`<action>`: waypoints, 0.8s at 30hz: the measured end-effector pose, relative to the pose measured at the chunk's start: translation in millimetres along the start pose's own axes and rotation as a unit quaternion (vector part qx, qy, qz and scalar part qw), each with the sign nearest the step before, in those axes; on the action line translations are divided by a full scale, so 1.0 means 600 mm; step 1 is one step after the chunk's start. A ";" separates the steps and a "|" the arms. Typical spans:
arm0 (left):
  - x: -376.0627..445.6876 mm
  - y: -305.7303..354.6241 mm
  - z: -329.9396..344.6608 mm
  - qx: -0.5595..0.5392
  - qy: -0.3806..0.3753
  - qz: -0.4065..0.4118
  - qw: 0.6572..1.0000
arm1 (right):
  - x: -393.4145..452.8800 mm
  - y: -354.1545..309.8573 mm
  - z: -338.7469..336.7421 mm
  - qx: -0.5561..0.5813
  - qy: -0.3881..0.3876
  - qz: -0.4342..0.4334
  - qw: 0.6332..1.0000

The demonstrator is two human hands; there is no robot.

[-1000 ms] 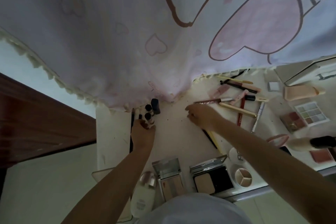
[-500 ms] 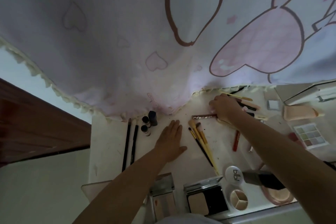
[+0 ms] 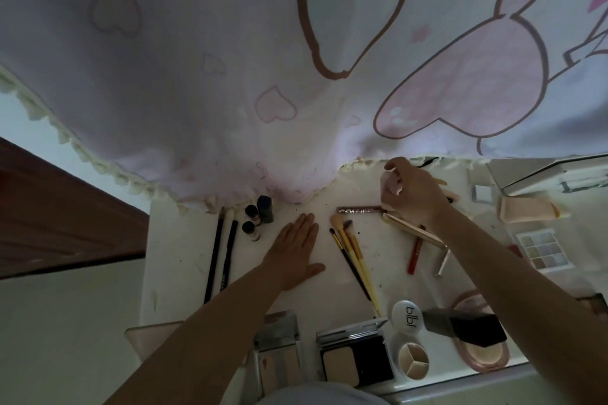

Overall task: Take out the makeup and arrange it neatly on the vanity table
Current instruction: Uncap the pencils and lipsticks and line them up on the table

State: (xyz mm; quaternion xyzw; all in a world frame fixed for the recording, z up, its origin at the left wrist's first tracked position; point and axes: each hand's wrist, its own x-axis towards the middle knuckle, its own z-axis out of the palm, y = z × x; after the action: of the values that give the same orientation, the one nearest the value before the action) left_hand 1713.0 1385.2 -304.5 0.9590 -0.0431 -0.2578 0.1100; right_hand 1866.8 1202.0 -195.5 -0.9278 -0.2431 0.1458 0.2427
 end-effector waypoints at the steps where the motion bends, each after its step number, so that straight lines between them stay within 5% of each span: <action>1: -0.001 0.001 -0.006 -0.011 -0.009 -0.001 1.000 | -0.010 -0.009 -0.007 0.027 0.001 0.014 1.000; 4: -0.013 0.007 -0.042 -0.148 0.010 0.001 0.989 | -0.037 -0.037 -0.018 0.071 -0.025 0.049 0.996; 8: -0.047 0.035 -0.103 -0.323 0.133 0.050 0.936 | -0.059 -0.077 -0.020 0.199 -0.067 0.114 0.971; 11: -0.074 0.059 -0.131 -0.299 0.200 0.074 0.930 | -0.073 -0.108 -0.015 0.256 -0.071 0.130 0.955; 17: -0.124 0.059 -0.162 -0.266 0.286 0.094 0.916 | -0.083 -0.186 -0.031 0.148 -0.164 0.195 0.956; 20: -0.147 0.063 -0.198 -0.299 0.347 0.076 0.886 | -0.088 -0.229 -0.047 0.074 -0.124 0.137 0.980; 24: -0.183 0.075 -0.257 -0.366 0.433 0.051 0.822 | -0.104 -0.269 -0.069 0.158 -0.018 0.065 0.985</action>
State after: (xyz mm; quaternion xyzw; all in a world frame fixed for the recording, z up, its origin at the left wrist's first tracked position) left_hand 1695.0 1385.8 -110.7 0.8577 0.0574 0.1929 0.4731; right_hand 1769.0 1276.8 -67.2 -0.8887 -0.1606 0.2145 0.3722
